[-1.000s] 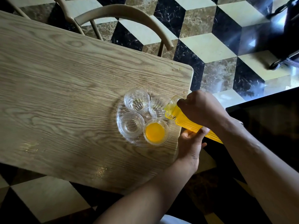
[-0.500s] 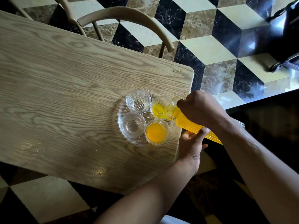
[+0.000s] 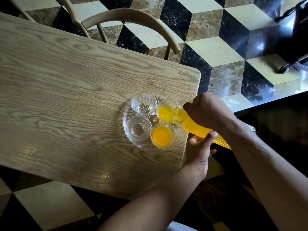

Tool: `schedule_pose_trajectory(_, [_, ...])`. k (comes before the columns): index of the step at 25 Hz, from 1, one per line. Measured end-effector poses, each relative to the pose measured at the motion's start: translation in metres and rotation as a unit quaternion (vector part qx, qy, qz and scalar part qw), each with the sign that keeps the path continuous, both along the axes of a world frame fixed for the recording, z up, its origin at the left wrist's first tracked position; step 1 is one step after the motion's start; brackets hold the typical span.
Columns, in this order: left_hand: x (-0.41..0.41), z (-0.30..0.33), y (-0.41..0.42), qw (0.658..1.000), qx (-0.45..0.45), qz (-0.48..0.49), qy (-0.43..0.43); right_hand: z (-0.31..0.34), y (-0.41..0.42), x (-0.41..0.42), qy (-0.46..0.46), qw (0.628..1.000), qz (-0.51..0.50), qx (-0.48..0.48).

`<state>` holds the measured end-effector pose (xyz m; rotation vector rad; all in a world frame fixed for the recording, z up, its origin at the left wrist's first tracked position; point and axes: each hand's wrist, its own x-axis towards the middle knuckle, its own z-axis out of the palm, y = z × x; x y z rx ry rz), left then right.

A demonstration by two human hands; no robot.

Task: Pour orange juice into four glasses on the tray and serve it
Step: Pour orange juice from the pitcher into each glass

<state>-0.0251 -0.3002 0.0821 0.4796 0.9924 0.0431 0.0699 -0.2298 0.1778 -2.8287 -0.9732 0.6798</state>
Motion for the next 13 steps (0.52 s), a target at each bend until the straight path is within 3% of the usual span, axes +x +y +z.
schedule_pose_trajectory(13, [-0.0007, 0.0037, 0.0031, 1.000, 0.009, -0.011, -0.001, 0.0046, 0.0030, -0.0003, -0.001, 1.000, 0.000, -0.002])
